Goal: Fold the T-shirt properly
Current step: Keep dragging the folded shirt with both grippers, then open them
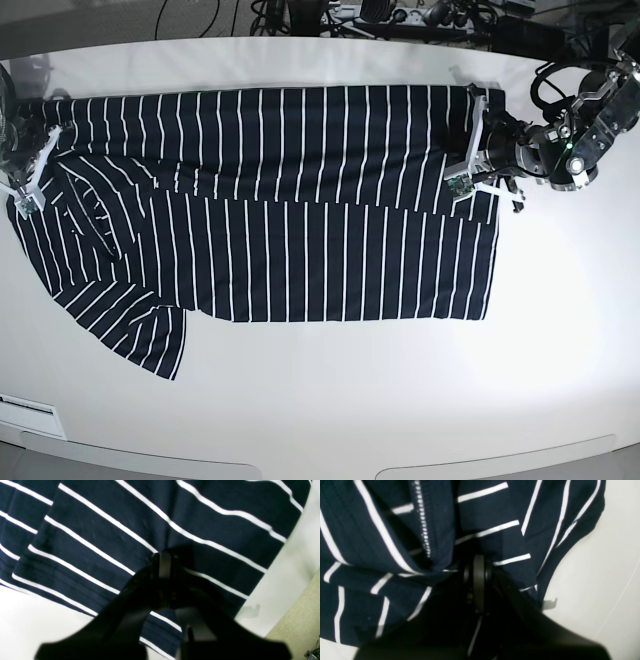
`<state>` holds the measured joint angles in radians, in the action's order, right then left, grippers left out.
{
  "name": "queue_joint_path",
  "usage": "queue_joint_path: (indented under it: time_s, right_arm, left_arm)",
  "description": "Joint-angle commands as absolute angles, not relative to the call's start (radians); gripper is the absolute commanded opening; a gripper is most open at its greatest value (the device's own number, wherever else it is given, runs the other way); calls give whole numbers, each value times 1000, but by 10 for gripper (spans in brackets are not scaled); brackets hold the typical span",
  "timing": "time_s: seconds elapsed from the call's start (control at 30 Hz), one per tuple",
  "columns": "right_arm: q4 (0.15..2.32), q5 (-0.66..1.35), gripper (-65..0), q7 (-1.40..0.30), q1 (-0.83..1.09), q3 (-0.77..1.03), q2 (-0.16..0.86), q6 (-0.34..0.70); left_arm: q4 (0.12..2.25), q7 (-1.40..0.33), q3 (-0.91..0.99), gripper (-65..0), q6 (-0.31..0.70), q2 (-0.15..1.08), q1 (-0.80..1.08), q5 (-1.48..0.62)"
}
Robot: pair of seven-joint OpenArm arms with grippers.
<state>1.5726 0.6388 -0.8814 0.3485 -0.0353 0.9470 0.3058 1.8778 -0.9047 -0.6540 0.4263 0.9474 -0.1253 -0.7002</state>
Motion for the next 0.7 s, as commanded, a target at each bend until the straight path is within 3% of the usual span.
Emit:
queue_joint_path:
  time_s: [0.0, 0.27, 0.67]
  right_arm:
    - [1559, 632, -650, -981, 388, -44, 958, 320]
    - [1559, 628, -650, -980, 488, -44, 947, 334]
    - [1654, 658, -650, -1013, 490, -44, 942, 355]
  left_arm:
    - [1879, -950, -653, -650, 430, 967, -128, -686]
    - [1879, -974, -653, -650, 434, 995, -59, -693]
    - [1893, -989, -653, -650, 461, 1112, 8, -748]
